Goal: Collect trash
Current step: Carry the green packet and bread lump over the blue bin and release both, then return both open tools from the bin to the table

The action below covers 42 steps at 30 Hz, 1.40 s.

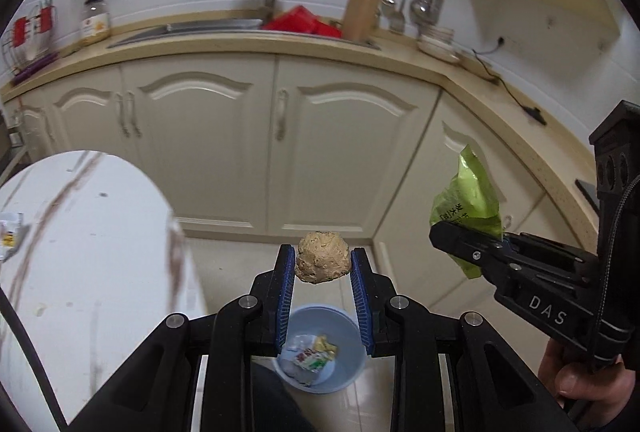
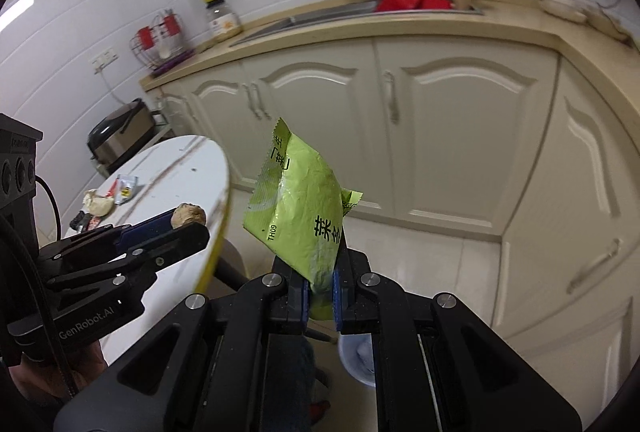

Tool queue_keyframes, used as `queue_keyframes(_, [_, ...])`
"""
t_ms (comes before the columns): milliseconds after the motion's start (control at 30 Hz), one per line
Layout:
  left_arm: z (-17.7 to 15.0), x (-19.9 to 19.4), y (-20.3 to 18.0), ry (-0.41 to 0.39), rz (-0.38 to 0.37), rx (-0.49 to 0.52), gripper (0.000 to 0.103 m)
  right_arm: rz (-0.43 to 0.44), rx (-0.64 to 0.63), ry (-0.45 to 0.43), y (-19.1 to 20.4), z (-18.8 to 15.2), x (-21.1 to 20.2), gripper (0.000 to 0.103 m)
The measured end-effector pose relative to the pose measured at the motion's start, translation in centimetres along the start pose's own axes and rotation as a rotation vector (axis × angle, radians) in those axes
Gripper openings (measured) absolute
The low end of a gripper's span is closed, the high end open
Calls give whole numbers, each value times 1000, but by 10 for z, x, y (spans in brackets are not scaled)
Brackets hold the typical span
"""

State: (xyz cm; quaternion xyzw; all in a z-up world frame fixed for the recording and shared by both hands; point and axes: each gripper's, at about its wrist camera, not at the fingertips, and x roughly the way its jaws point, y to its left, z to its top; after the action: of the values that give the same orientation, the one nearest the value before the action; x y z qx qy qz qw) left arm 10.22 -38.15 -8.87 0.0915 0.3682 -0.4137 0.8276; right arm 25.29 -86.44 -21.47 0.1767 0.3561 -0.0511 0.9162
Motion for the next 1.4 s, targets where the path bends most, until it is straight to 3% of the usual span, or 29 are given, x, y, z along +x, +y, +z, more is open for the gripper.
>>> queue_keyframes(267, [6, 85, -8, 115, -13, 17, 24, -48, 95, 63, -63, -29, 13, 9])
queue_keyframes(867, [9, 297, 4, 423, 17, 9, 25, 3, 314, 369, -154, -116, 155, 9])
queue_keyframes(933, [9, 314, 5, 442, 23, 12, 30, 14, 331, 388, -159, -123, 165, 9])
queue_keyframes(967, [9, 322, 5, 454, 28, 15, 45, 27, 340, 400, -161, -126, 171, 13])
queue_keyframes(1000, [9, 325, 5, 462, 39, 16, 66, 33, 347, 409, -163, -128, 175, 15])
queue_keyframes(1033, [10, 330, 6, 456, 50, 13, 74, 30, 358, 416, -165, -130, 180, 18])
queue_keyframes(1100, [11, 333, 8, 444, 64, 16, 84, 41, 380, 421, -170, -134, 185, 36])
queue_keyframes(1133, [10, 333, 9, 449, 69, 12, 88, 44, 386, 420, -171, -136, 186, 61])
queue_keyframes(1167, [10, 336, 9, 457, 83, 11, 91, 37, 394, 414, -173, -137, 185, 76])
queue_keyframes(1233, [10, 340, 8, 459, 112, 15, 91, 35, 409, 408, -177, -140, 186, 77])
queue_keyframes(1333, [8, 341, 4, 446, 113, 10, 92, 11, 422, 412, -181, -143, 185, 102])
queue_keyframes(1400, [7, 338, 0, 433, 124, 19, 92, -4, 443, 412, -184, -145, 183, 103])
